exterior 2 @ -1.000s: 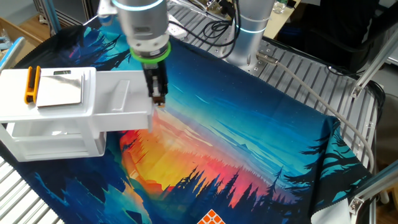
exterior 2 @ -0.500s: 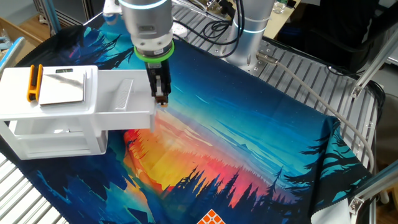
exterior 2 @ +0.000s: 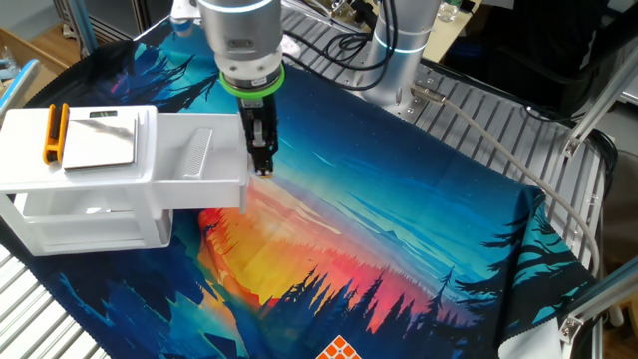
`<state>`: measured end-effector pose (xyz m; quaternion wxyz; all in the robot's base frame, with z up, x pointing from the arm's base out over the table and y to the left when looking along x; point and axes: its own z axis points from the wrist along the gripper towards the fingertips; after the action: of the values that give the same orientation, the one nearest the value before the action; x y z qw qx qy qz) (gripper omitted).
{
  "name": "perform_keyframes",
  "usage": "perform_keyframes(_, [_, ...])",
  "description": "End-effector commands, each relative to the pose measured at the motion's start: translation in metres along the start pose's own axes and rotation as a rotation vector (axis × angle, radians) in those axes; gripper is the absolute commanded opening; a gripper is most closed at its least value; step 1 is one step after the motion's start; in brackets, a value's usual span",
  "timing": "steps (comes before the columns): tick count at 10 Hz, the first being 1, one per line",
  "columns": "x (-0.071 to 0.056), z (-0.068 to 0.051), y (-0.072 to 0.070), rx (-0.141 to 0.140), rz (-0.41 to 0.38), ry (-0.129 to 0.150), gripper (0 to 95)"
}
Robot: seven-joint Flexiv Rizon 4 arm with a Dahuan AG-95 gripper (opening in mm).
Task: Grasp the handle and open the drawer
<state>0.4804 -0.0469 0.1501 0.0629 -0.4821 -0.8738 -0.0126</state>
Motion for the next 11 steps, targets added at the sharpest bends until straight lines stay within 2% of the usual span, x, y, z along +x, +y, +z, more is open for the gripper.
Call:
perform_keyframes(1, [0.025, -0.012, -0.007, 0.044, -0.106, 0.028, 76.0])
perform_keyframes(2, [0.036, -0.018, -0.012, 0.071, -0.185, 0.041, 57.0])
perform_keyframes(3, [0.047, -0.027, -0.021, 0.085, -0.283, 0.057, 57.0])
perform_keyframes(4, [0.051, -0.033, -0.029, 0.083, -0.341, 0.064, 38.0])
perform_keyframes(5, [0.055, -0.039, -0.038, 0.082, -0.374, 0.069, 38.0])
perform_keyframes(7, [0.061, -0.045, -0.048, 0.079, -0.386, 0.091, 38.0])
perform_keyframes(11, [0.065, -0.047, -0.051, 0.078, -0.357, 0.089, 38.0])
